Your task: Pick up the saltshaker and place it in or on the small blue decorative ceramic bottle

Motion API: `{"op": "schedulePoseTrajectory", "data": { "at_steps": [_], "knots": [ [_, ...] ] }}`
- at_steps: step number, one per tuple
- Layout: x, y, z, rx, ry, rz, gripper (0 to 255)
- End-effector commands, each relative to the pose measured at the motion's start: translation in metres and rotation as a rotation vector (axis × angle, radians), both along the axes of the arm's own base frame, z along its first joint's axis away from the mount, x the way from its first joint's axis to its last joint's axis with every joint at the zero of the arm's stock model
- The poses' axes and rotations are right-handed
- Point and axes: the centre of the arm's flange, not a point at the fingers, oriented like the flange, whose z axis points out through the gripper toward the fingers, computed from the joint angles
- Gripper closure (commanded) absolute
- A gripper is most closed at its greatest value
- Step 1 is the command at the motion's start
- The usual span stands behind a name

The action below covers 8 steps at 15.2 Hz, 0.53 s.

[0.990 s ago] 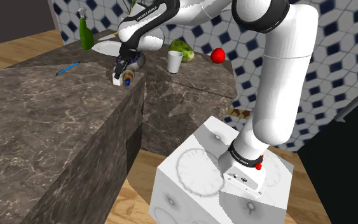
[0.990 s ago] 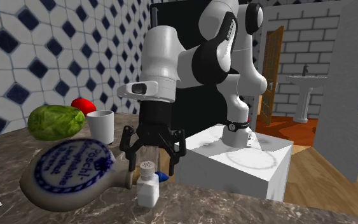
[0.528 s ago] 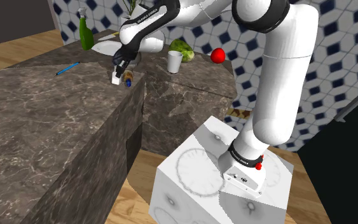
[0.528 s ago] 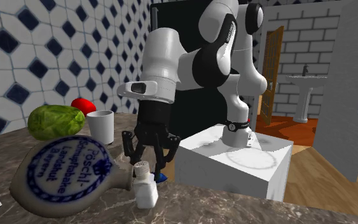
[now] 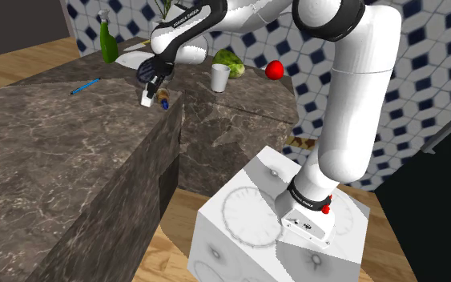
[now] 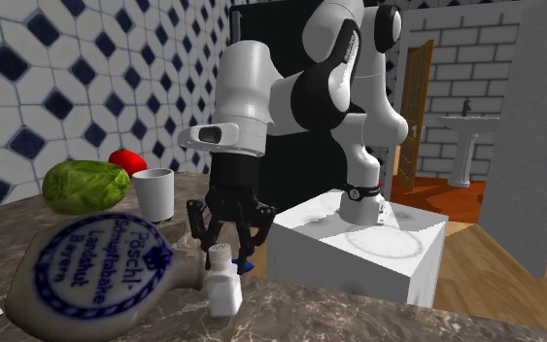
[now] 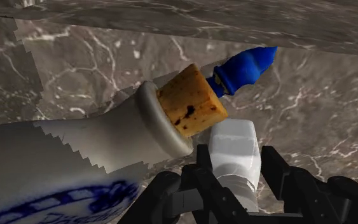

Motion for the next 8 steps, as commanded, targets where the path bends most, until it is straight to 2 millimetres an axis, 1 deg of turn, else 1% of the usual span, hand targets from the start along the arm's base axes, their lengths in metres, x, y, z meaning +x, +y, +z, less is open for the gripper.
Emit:
{"op": "schedulePoseTrajectory", "data": {
  "at_steps": [1, 8],
  "knots": [
    [-0.001, -0.007, -0.006, -0.003, 0.048, -0.004, 255],
    [-0.001, -0.007, 0.031, -0.003, 0.048, -0.004, 255]
  ]
}}
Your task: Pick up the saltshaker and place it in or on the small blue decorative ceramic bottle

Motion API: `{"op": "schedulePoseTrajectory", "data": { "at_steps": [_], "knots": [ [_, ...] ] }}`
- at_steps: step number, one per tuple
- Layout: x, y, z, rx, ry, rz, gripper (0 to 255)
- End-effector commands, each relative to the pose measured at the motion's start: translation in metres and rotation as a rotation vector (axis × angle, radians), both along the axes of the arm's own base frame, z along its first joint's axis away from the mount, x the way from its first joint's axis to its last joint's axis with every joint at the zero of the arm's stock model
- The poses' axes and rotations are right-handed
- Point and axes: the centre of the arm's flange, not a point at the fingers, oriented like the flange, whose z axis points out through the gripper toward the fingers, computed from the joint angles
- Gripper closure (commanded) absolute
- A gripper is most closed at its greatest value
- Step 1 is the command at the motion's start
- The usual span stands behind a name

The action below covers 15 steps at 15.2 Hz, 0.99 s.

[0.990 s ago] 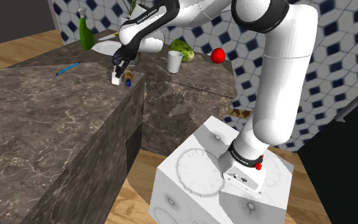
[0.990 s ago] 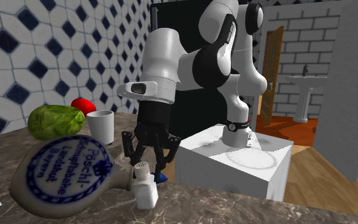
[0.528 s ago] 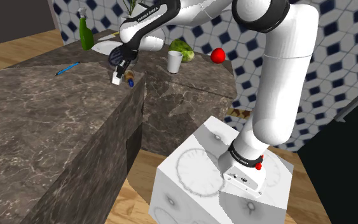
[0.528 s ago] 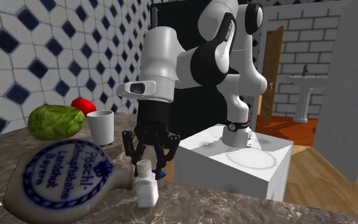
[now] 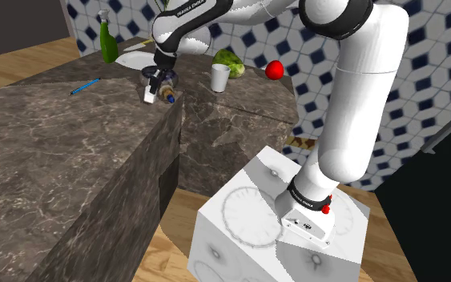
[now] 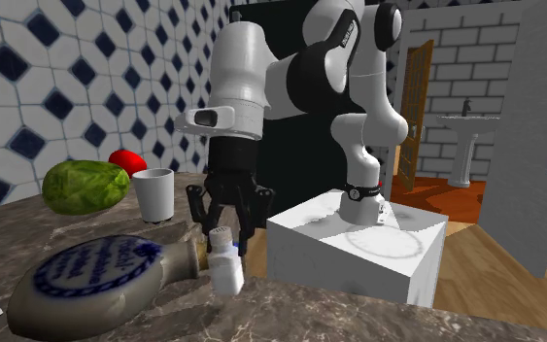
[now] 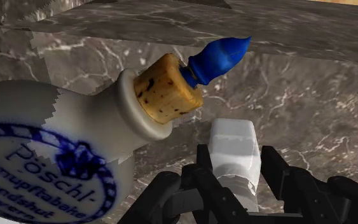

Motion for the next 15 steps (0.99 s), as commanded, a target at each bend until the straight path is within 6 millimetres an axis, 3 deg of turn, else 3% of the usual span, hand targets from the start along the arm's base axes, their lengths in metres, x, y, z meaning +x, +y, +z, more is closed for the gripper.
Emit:
{"op": "schedulePoseTrajectory", "data": {
  "at_steps": [1, 15],
  "knots": [
    [0.001, 0.000, 0.012, 0.000, 0.001, 0.000, 255],
    [0.001, 0.000, 0.086, 0.000, 0.001, 0.000, 255]
  ]
}}
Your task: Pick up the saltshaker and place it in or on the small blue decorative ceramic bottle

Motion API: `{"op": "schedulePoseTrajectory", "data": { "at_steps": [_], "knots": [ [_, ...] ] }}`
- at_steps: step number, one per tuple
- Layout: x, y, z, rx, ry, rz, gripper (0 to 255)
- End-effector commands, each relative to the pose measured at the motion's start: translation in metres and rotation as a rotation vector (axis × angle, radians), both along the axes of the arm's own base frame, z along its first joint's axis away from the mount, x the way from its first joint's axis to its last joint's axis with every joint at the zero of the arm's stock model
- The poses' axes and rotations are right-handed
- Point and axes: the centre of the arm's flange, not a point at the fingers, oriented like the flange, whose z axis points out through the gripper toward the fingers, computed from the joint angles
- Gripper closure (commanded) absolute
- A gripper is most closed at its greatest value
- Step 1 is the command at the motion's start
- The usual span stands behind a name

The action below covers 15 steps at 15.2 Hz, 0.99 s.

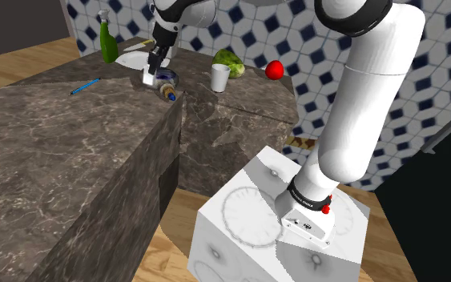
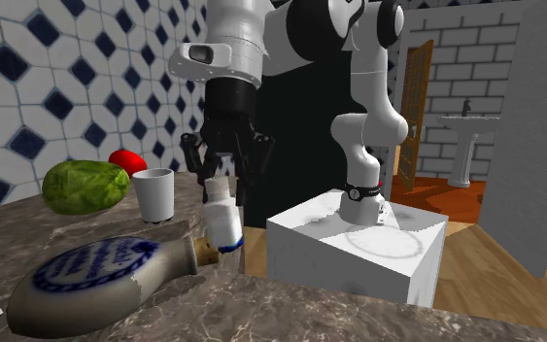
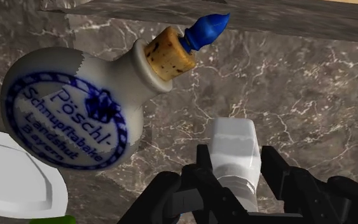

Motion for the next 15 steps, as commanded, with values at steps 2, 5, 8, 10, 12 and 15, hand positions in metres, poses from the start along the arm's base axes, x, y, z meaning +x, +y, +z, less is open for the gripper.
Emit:
{"op": "schedulePoseTrajectory", "data": {
  "at_steps": [2, 5, 8, 10, 12, 15],
  "knots": [
    [0.001, 0.001, 0.016, 0.000, 0.000, 0.000, 255],
    [0.001, 0.001, 0.032, 0.000, 0.000, 0.000, 255],
    [0.001, 0.001, 0.048, 0.000, 0.000, 0.000, 255],
    [0.001, 0.001, 0.059, 0.000, 0.000, 0.000, 255],
    [0.001, 0.001, 0.069, 0.000, 0.000, 0.000, 255],
    [0.001, 0.001, 0.085, 0.000, 0.000, 0.000, 255]
  ]
}}
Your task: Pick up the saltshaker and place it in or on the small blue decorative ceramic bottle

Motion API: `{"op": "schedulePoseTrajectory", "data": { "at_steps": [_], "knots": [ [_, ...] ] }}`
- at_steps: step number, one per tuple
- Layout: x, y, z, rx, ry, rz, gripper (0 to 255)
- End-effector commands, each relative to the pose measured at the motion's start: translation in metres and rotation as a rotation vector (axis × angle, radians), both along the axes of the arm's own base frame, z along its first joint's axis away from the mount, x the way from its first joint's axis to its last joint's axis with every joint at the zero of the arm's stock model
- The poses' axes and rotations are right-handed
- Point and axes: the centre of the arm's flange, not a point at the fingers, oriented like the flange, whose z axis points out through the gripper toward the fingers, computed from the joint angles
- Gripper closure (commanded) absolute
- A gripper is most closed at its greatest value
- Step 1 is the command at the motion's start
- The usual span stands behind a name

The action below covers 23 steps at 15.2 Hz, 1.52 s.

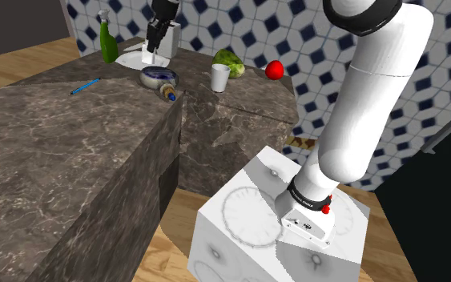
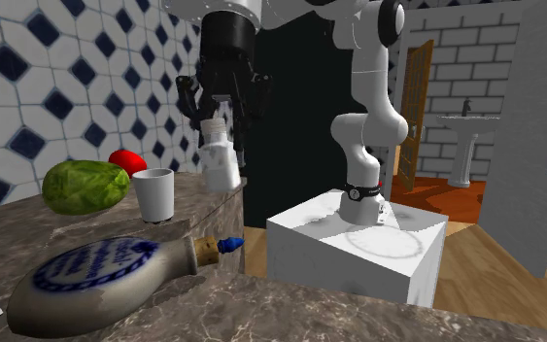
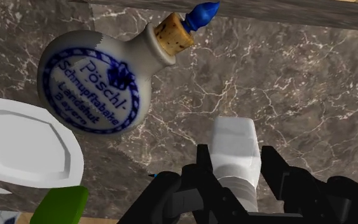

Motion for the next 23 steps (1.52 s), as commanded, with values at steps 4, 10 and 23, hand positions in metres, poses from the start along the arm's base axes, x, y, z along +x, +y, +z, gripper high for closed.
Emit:
{"op": "schedulePoseTrajectory", "data": {
  "at_steps": [4, 10, 23],
  "knots": [
    [0.015, -0.021, 0.015, 0.000, 0.000, 0.000, 255],
    [0.060, -0.087, 0.014, 0.000, 0.000, 0.000, 255],
    [0.094, -0.138, -0.030, 0.000, 0.000, 0.000, 255]
  ]
}}
